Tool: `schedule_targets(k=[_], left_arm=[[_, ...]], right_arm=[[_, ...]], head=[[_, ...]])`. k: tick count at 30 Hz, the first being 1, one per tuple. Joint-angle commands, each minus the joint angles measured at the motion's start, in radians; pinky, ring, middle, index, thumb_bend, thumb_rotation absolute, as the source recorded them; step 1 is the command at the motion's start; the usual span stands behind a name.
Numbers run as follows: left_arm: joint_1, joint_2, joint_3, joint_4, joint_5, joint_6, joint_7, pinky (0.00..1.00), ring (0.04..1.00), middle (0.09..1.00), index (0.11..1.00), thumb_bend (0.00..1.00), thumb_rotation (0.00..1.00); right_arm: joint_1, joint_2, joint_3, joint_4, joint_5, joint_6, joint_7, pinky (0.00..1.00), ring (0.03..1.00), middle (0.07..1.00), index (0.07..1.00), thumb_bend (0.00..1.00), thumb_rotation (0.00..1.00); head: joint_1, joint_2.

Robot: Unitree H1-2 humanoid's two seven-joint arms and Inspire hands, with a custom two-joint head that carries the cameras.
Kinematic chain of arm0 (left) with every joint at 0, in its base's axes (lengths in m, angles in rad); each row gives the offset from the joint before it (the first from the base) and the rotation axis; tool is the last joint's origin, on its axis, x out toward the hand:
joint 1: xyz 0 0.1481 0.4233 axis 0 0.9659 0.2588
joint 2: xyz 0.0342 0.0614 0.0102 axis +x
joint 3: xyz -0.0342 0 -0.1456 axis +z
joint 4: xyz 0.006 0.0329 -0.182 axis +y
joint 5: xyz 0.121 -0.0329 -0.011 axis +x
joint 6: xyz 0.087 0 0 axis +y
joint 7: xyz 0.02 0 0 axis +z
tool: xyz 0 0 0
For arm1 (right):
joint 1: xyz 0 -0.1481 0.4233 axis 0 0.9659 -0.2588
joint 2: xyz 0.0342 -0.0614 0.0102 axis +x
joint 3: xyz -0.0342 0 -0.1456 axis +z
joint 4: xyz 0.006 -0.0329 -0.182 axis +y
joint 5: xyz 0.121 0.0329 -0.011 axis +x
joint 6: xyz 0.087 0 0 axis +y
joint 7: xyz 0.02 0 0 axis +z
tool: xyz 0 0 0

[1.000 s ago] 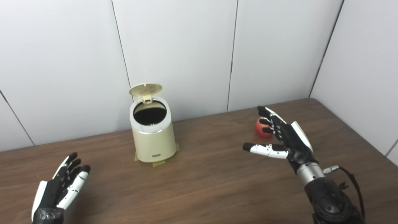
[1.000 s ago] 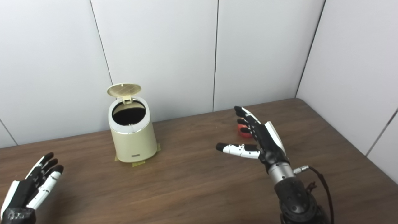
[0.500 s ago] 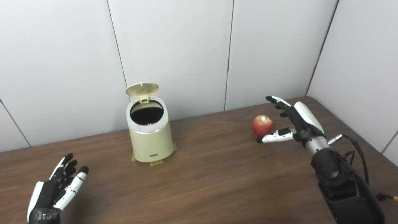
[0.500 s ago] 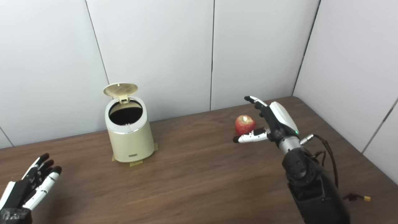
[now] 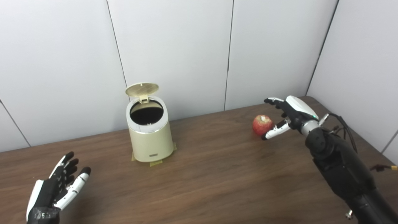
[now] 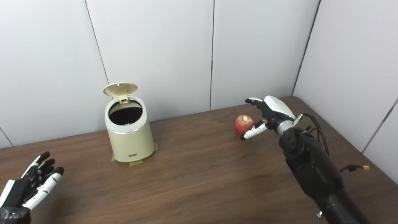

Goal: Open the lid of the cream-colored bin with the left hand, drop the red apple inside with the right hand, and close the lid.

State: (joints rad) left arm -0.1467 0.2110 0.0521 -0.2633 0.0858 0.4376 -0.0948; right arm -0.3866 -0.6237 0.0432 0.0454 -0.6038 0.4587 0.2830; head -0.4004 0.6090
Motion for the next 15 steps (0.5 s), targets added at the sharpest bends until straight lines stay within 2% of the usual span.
schedule_targets(k=[1,5,11,15], left_arm=[[-0.039,0.014,0.001,-0.052,-0.003,0.002,-0.006,0.94,0.934,0.923,0.967,0.48,0.41],[-0.051,0.017,-0.012,-0.072,0.007,0.024,-0.009,0.94,0.933,0.918,0.965,0.46,0.40],[-0.054,0.013,-0.019,-0.079,0.023,0.021,-0.004,0.92,0.918,0.906,0.956,0.47,0.38],[-0.050,0.010,-0.014,-0.088,0.027,0.024,-0.008,0.92,0.914,0.904,0.954,0.46,0.35]], right_arm=[[-0.084,-0.044,0.013,0.027,-0.010,-0.035,0.000,0.77,0.882,0.898,0.855,0.88,0.20],[-0.154,-0.059,0.079,0.117,-0.042,-0.001,0.038,0.75,0.876,0.901,0.860,0.86,0.22],[-0.220,-0.054,0.144,0.217,-0.065,-0.012,0.025,0.75,0.902,0.902,0.854,0.87,0.20],[-0.247,-0.032,0.141,0.263,-0.045,-0.031,-0.014,0.75,0.888,0.887,0.840,0.86,0.17]], head=[[0.005,0.000],[0.005,0.000],[0.013,0.001],[0.015,0.001]])
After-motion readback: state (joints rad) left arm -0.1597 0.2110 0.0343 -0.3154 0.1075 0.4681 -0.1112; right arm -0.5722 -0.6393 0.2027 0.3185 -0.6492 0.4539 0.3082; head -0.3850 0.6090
